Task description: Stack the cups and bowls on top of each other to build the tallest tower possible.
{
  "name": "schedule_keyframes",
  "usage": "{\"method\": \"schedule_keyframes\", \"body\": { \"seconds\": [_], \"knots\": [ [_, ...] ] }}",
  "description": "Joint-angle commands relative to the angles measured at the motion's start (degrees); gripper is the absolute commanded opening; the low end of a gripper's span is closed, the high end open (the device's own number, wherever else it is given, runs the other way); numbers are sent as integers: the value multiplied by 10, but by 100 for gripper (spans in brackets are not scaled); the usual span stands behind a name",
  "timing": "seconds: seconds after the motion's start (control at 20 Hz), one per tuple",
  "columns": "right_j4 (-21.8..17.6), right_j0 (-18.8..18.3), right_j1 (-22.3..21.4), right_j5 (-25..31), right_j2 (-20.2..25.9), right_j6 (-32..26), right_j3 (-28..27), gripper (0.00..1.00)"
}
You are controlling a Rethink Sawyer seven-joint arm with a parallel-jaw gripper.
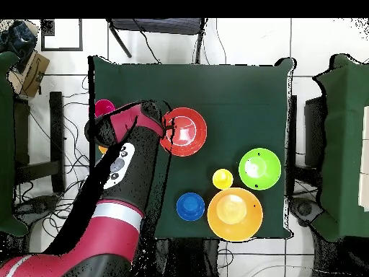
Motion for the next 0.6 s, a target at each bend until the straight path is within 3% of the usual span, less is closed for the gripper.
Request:
{"method": "schedule_keyframes", "body": {
  "seconds": [0.05,0.35,0.6],
  "knots": [
    [-13,-15,-8,6,56,-22,-14,100],
    [-16,-12,-17,14,52,-27,-3,100],
    [-9,-25,-48,2,71,-44,39,100]
  ]
}}
